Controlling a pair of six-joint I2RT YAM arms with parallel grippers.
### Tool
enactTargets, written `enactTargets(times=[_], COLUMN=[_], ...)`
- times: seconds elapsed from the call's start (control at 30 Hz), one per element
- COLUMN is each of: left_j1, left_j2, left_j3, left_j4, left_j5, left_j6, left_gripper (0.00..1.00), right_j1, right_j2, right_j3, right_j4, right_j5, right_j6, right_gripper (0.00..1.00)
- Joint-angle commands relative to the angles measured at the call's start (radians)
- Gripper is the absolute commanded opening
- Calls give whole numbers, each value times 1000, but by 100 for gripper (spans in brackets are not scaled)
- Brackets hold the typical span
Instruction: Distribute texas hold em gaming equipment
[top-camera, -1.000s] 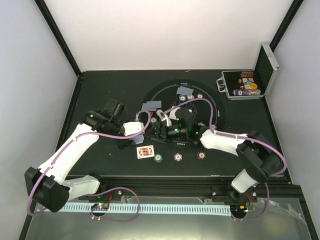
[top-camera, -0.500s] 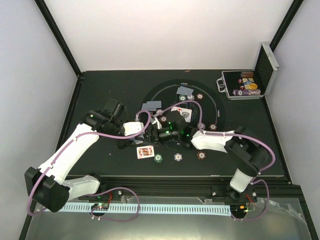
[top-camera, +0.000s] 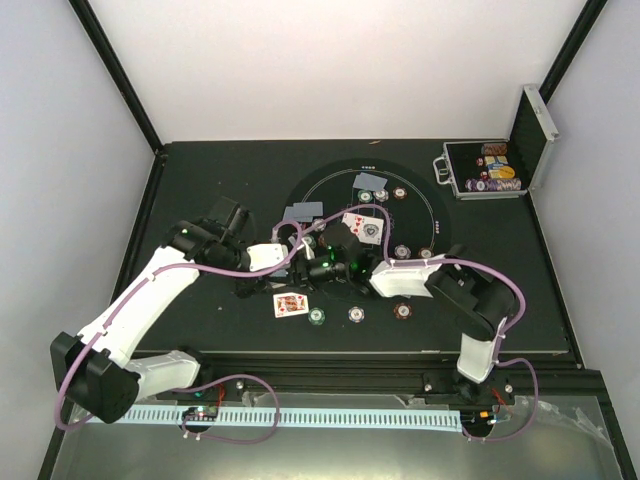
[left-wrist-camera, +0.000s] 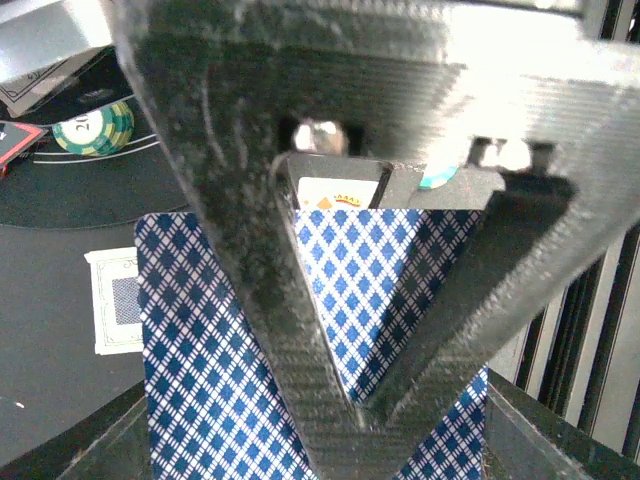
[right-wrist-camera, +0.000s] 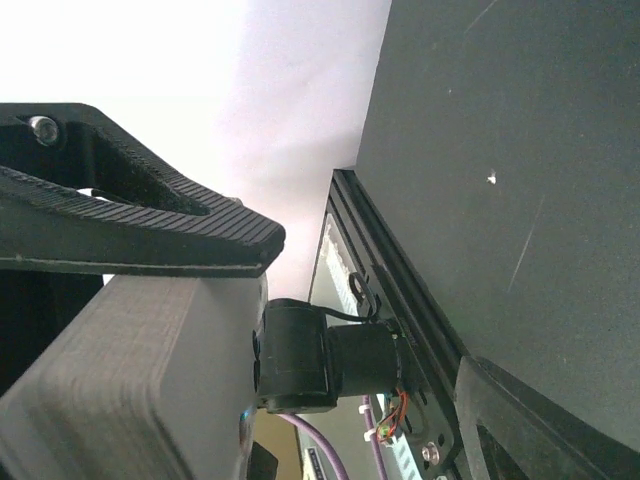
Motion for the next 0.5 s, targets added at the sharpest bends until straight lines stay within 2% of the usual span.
enactTargets(times=[0.0,0.33,0.47], left_j1=[2,2,2], left_j2=[-2,1,0], left_j3=[22,24,24], left_j4=[9,9,9], left_j5=[18,19,19], left_j6=[-3,-3,-3], left_gripper=[2,2,2], right_j1=[-37,-92,-93], right_j2=[-2,-71,-99], right_j3=[-49,-133,-111], right_j4=[34,19,-70], right_j5=[9,12,25], right_j6=[9,-18,-69], right_gripper=[71,63,54])
